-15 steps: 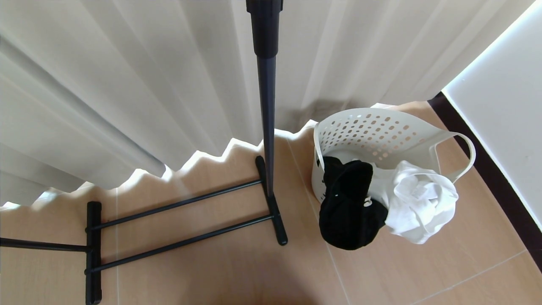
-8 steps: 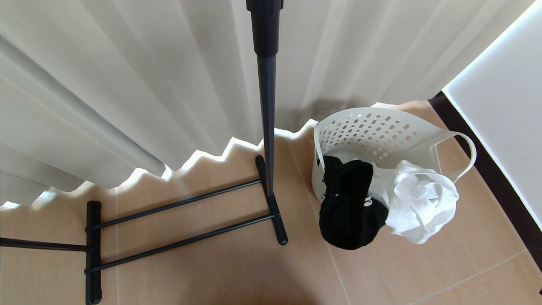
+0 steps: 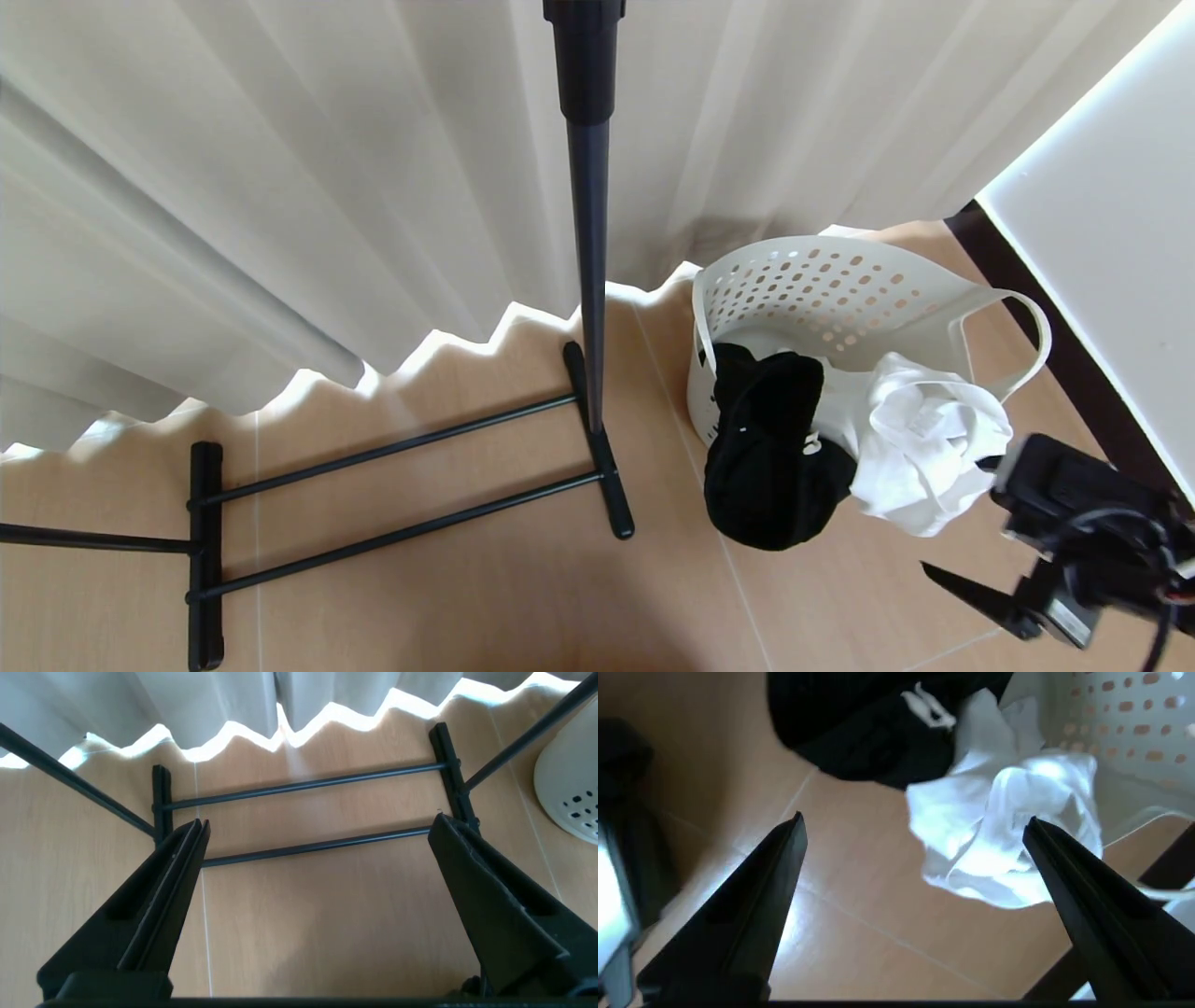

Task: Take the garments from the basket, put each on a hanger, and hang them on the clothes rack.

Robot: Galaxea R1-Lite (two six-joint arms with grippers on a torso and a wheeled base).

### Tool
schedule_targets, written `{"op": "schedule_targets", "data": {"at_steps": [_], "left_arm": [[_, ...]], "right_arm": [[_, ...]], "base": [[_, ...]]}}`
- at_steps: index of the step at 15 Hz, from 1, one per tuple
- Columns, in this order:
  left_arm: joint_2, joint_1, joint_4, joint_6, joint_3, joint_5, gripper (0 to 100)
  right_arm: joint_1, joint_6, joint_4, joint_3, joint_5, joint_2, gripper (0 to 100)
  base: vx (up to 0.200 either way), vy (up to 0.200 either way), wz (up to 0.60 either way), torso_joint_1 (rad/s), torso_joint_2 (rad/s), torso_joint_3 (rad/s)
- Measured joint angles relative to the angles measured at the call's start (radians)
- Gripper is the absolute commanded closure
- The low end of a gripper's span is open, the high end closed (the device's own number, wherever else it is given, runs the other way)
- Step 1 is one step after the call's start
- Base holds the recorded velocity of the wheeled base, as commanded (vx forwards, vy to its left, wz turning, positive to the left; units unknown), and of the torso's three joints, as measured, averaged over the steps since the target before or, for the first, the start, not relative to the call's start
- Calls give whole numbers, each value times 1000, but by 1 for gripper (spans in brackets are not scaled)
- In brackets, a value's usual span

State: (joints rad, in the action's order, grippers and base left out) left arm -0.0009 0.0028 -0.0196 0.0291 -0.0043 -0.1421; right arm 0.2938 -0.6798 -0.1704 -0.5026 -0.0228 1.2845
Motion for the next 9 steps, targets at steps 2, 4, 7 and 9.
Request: {"op": "schedule_targets", "data": {"at_steps": [2,4,7,9], "left_arm": [[0,0,0,0,0,0,0],[0,0,0,0,0,0,0],[0,0,0,0,0,0,0],[0,0,0,0,0,0,0]], "right_arm": [[34,-28,-82,-127,-95,176,0],[58,-41,-185,-253,-174,329,0],[74,-42,-289,-408,-221,488,0],[73,-39,-323,-447,-232,549,0]], "base": [[0,0,0,0,0,0],[0,0,0,0,0,0],[0,0,0,0,0,0],[0,0,0,0,0,0]]}}
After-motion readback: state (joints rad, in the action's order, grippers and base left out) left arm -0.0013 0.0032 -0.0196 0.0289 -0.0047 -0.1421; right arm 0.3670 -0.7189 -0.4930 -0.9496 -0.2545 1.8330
